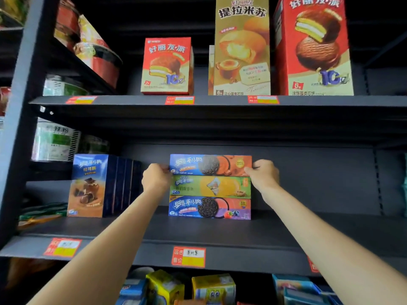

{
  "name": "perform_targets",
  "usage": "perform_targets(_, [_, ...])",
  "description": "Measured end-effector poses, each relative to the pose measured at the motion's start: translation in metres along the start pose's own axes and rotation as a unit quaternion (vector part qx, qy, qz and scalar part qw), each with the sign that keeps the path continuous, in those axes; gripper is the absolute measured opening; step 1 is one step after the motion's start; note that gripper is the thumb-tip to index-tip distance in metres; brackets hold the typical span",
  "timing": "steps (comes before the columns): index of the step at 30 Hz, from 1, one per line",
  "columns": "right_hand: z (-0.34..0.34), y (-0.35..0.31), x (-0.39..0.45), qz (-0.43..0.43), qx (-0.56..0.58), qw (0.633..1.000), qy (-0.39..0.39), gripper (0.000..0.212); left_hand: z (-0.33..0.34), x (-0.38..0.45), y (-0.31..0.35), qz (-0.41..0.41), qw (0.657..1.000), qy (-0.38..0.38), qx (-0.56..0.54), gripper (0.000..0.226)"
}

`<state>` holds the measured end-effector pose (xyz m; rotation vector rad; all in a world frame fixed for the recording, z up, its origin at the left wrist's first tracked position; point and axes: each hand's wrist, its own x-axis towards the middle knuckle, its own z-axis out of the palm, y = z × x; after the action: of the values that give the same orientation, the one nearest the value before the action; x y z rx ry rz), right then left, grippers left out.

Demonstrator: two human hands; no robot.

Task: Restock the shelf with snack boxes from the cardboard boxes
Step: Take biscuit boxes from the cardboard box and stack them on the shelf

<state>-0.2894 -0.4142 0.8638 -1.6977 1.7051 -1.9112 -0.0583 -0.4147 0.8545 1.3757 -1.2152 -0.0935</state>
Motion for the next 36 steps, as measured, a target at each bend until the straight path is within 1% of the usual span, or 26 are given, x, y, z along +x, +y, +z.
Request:
perform_targets(7, [0.009,0.006,0.006,-0.010,-0.029,0.999,-0.011,0.016,0.015,0.016,-0.003,-0.011,0.999,-0.031,0.025,0.021])
perform_targets(12, [0.014,0.005,0.002,0.007,-0.042,0.999,-0.018,0.022,0.014,0.019,-0.004,-0.006,0.998,-0.055,0.033,0.017])
perform_targets(14, [0.010,0.002,-0.003,0.004,-0.056,0.998,0.001,0.030,0.009,0.015,-0.003,0.009,0.998,-0.044,0.050,0.023])
perform_targets(15, [0.007,0.000,-0.008,-0.005,-0.061,0.998,0.018,0.032,0.004,0.011,-0.002,0.024,0.997,-0.026,0.068,0.027])
perform_targets(17, [0.002,-0.007,-0.020,-0.041,-0.054,0.997,0.042,0.027,-0.008,-0.003,0.000,0.069,0.993,0.010,0.098,0.031])
perform_targets(19, [-0.002,-0.017,-0.036,-0.085,-0.039,0.995,0.042,0.019,-0.027,-0.019,0.004,0.120,0.988,0.031,0.095,0.032])
perform_targets(21, [-0.002,-0.032,-0.058,-0.124,-0.032,0.991,0.036,0.016,-0.049,-0.037,0.004,0.186,0.978,0.044,0.085,0.031])
perform_targets(23, [0.002,-0.048,-0.085,-0.155,-0.011,0.987,0.040,0.022,-0.070,-0.057,-0.002,0.266,0.960,0.043,0.081,0.030])
perform_targets(25, [0.013,-0.064,-0.123,-0.189,0.019,0.981,0.037,0.028,-0.091,-0.085,-0.017,0.355,0.932,0.028,0.073,0.029])
perform_targets(27, [0.031,-0.075,-0.173,-0.237,0.055,0.969,0.038,0.029,-0.111,-0.122,-0.043,0.415,0.908,0.004,0.063,0.030])
perform_targets(28, [0.041,-0.077,-0.203,-0.265,0.069,0.961,0.034,0.027,-0.121,-0.144,-0.062,0.418,0.906,-0.010,0.057,0.030])
perform_targets(30, [0.060,-0.066,-0.271,-0.307,0.090,0.948,0.006,0.023,-0.142,-0.188,-0.117,0.393,0.918,-0.032,0.046,0.029])
perform_targets(32, [0.082,-0.038,-0.346,-0.314,0.113,0.941,-0.051,0.018,-0.162,-0.238,-0.192,0.334,0.938,-0.058,0.078,0.027])
perform_targets(34, [0.104,0.009,-0.423,-0.263,0.115,0.948,-0.140,0.014,-0.178,-0.293,-0.273,0.235,0.957,-0.113,0.125,0.026])
perform_targets(35, [0.113,0.038,-0.464,-0.213,0.096,0.951,-0.201,0.013,-0.183,-0.322,-0.312,0.186,0.958,-0.151,0.158,0.026])
perform_targets(36, [0.121,0.070,-0.503,-0.157,0.063,0.949,-0.267,0.012,-0.187,-0.349,-0.352,0.144,0.950,-0.195,0.195,0.028])
